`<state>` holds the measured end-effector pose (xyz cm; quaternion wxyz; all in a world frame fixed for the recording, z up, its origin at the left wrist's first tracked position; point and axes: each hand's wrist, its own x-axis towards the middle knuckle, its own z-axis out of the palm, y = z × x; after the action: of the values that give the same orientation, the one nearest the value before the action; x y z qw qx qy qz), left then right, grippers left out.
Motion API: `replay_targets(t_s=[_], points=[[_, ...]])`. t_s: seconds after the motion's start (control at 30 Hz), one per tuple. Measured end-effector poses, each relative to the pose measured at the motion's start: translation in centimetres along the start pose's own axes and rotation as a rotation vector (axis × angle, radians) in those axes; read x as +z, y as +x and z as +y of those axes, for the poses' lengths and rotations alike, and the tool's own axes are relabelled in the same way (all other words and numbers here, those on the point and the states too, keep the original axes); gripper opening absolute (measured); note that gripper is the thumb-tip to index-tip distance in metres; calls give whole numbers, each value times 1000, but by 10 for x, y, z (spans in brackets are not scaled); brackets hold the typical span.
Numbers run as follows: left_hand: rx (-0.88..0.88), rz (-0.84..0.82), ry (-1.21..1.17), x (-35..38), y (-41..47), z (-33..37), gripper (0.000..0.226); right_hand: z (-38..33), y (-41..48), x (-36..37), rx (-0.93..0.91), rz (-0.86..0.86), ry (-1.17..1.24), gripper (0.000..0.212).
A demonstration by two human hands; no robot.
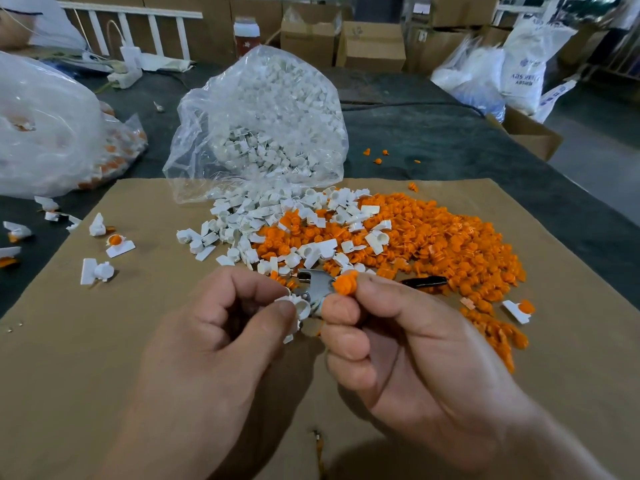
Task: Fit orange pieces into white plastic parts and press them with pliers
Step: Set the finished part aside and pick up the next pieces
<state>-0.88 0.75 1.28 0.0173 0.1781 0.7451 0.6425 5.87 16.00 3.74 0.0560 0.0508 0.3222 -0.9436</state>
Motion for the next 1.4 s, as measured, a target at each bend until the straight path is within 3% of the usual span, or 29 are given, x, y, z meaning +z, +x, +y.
replay_targets(t_s=[0.4, 0.5, 0.6, 0.67, 0.8, 0.9, 1.03, 1.17, 1.27, 1.4], points=[[5, -50, 9, -3, -3, 0, 28, 2, 1, -2, -71, 11, -113, 14], [-31, -83, -42, -3, -2, 2, 16, 5, -2, -3, -218, 164, -487, 13], [-98, -143, -98, -1, 0, 4, 29, 10, -9, -5, -521, 322, -1316, 5], [-132, -162, -135, 0, 1, 3, 25, 13, -9, -6, -722, 254, -1722, 4], [-200, -157, -148, -1, 4, -1, 3, 14, -8, -5, -777, 173, -1824, 6], [-250, -218, -139, -2, 4, -2, 17, 12, -6, -5, -719, 157, -1928, 12], [-289, -249, -162, -2, 4, 0, 19, 9, -4, -3, -556, 159, -1825, 16], [-293, -251, -241, -2, 4, 5, 6, -1, -6, -2, -326, 200, -1354, 10], [-268, -276, -276, -4, 4, 3, 20, -4, -2, -3, -139, 179, -953, 2], [-175, -330, -259, -5, 2, -4, 33, -2, 3, -9, 24, 133, -662, 24]])
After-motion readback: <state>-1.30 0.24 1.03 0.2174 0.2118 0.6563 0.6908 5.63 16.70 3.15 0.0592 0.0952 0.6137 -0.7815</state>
